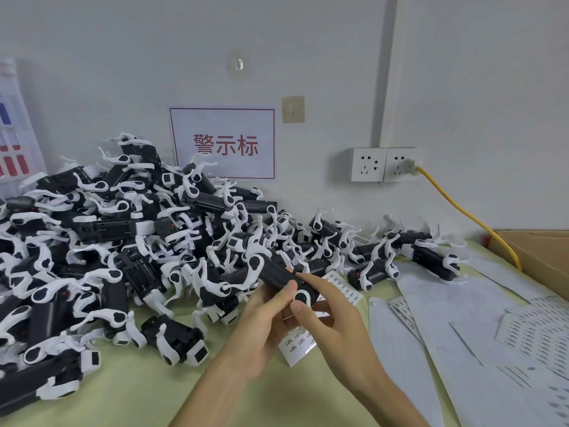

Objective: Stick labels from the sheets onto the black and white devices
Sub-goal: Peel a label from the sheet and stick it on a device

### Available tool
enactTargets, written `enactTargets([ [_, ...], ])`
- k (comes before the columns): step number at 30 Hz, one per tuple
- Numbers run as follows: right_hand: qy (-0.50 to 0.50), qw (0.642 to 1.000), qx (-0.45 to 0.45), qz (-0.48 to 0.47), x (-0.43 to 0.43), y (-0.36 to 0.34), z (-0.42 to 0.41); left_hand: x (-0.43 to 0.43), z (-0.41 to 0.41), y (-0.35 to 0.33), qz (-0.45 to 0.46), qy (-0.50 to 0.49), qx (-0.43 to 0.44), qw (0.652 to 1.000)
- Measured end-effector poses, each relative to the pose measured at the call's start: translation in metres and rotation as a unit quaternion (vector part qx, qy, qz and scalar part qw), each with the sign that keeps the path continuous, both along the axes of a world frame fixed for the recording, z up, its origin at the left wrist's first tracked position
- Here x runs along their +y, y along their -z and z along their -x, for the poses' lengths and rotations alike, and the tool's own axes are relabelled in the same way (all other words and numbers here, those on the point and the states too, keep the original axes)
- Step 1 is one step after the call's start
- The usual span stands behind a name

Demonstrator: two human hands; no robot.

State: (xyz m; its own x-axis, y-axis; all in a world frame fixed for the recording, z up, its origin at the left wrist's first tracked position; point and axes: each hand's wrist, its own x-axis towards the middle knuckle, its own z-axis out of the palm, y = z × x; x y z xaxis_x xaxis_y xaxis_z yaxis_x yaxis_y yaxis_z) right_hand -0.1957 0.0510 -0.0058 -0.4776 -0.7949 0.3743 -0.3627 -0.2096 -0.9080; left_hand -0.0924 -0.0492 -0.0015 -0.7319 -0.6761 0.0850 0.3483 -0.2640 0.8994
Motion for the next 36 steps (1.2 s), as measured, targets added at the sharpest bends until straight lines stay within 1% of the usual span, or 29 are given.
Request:
enactTargets([
  [4, 0.001, 1.000, 0.008, -0.001, 0.001, -0.001, 0.001, 0.005, 0.003, 0.001, 0.000, -0.010, 0.012, 1.000],
  [8, -0.028, 0.999, -0.013, -0.021, 0.000, -0.005, 0.001, 0.007, 0.007, 0.000, -0.017, -0.023, -0.009, 1.000],
  [10, -0.040, 0.996, -0.074, -0.023, -0.001, -0.011, 0.007, 0.005, 0.006, -0.002, -0.029, -0.007, -0.016, 0.999],
  [12, -0.052, 0.987, -0.150, -0.035, -0.001, -0.014, 0.014, -0.001, 0.003, -0.004, -0.031, 0.032, -0.010, 0.999],
  [15, -0.067, 0.971, -0.223, -0.049, -0.001, -0.013, 0.024, -0.008, -0.002, -0.002, -0.034, 0.074, -0.022, 0.996],
  [16, -0.055, 0.969, -0.237, -0.053, -0.001, -0.012, 0.028, -0.008, -0.003, -0.001, -0.024, 0.065, -0.045, 0.997],
  [17, -0.032, 0.966, -0.248, -0.059, -0.001, -0.011, 0.033, -0.007, -0.003, 0.001, 0.005, 0.042, -0.080, 0.996],
  [18, -0.008, 0.962, -0.267, -0.063, -0.001, -0.011, 0.039, -0.006, -0.004, 0.003, 0.059, 0.012, -0.128, 0.990],
  [19, 0.019, 0.952, -0.299, -0.063, -0.001, -0.012, 0.046, -0.005, -0.004, 0.003, 0.135, -0.015, -0.177, 0.975],
  [20, 0.043, 0.936, -0.345, -0.052, 0.001, -0.014, 0.054, -0.004, -0.005, 0.002, 0.212, -0.043, -0.214, 0.953],
  [21, 0.058, 0.918, -0.392, -0.030, 0.004, -0.018, 0.064, -0.004, -0.004, 0.002, 0.273, -0.073, -0.226, 0.932],
  [23, 0.073, 0.880, -0.468, 0.034, 0.016, -0.025, 0.088, -0.007, -0.003, 0.004, 0.338, -0.151, -0.202, 0.907],
  [24, 0.072, 0.853, -0.510, 0.086, 0.026, -0.029, 0.102, -0.009, -0.002, 0.005, 0.359, -0.199, -0.187, 0.893],
  [25, 0.058, 0.814, -0.555, 0.163, 0.038, -0.031, 0.118, -0.011, -0.002, 0.007, 0.379, -0.244, -0.178, 0.875],
  [26, 0.027, 0.763, -0.591, 0.260, 0.053, -0.033, 0.133, -0.013, -0.002, 0.008, 0.398, -0.277, -0.179, 0.856],
  [27, -0.012, 0.708, -0.608, 0.358, 0.069, -0.034, 0.147, -0.015, -0.003, 0.009, 0.411, -0.292, -0.192, 0.842],
  [28, -0.042, 0.662, -0.606, 0.439, 0.084, -0.034, 0.159, -0.018, -0.002, 0.012, 0.417, -0.288, -0.218, 0.834],
  [29, -0.045, 0.639, -0.592, 0.489, 0.096, -0.031, 0.169, -0.021, -0.002, 0.015, 0.421, -0.273, -0.250, 0.828],
  [30, -0.017, 0.638, -0.580, 0.506, 0.102, -0.026, 0.175, -0.022, -0.002, 0.017, 0.431, -0.258, -0.283, 0.817],
  [32, 0.067, 0.675, -0.571, 0.463, 0.101, -0.016, 0.180, -0.023, 0.000, 0.020, 0.452, -0.249, -0.335, 0.788],
  [33, 0.094, 0.691, -0.576, 0.426, 0.096, -0.013, 0.178, -0.023, 0.001, 0.021, 0.453, -0.249, -0.345, 0.783],
  [36, 0.132, 0.729, -0.590, 0.322, 0.076, -0.012, 0.166, -0.026, 0.001, 0.023, 0.435, -0.257, -0.342, 0.792],
])
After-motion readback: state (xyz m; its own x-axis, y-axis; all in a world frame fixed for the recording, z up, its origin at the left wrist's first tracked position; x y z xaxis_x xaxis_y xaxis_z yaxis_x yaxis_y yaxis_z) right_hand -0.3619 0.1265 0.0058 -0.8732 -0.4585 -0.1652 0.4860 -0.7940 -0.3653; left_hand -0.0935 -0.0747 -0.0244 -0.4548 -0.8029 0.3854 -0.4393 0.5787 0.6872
